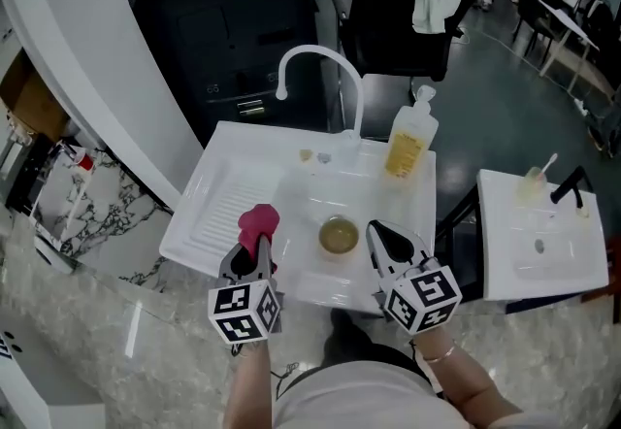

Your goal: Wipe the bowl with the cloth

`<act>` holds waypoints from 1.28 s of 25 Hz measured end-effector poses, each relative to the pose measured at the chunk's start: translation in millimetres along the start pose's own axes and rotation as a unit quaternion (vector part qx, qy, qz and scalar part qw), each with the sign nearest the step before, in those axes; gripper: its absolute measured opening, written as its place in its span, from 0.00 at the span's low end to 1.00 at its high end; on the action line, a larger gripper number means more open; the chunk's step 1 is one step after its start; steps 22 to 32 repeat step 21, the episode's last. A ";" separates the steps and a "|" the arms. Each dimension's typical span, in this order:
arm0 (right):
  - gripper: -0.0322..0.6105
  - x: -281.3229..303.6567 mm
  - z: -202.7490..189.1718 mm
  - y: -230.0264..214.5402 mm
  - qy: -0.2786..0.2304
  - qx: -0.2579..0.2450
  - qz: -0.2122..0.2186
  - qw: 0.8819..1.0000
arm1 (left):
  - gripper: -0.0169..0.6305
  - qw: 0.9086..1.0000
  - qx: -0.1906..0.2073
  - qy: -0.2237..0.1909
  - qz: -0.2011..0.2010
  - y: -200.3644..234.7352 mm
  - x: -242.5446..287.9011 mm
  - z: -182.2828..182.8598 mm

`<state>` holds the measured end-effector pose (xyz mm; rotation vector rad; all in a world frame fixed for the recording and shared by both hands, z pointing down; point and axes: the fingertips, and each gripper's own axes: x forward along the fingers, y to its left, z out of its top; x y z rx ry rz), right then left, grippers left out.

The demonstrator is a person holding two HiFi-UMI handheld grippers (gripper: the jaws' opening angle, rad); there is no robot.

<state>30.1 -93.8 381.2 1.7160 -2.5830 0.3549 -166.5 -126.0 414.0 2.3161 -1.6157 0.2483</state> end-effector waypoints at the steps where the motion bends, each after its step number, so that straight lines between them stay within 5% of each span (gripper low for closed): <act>1: 0.06 -0.5 -0.2 0.3 0.001 0.000 -0.001 1.000 | 0.09 1.000 0.000 0.000 0.000 0.7 -1.5 0.0; 32: 0.06 -14.1 -4.8 -6.0 0.007 0.009 -0.008 1.000 | 0.09 1.000 0.004 -0.013 -0.006 -6.2 -17.0 1.9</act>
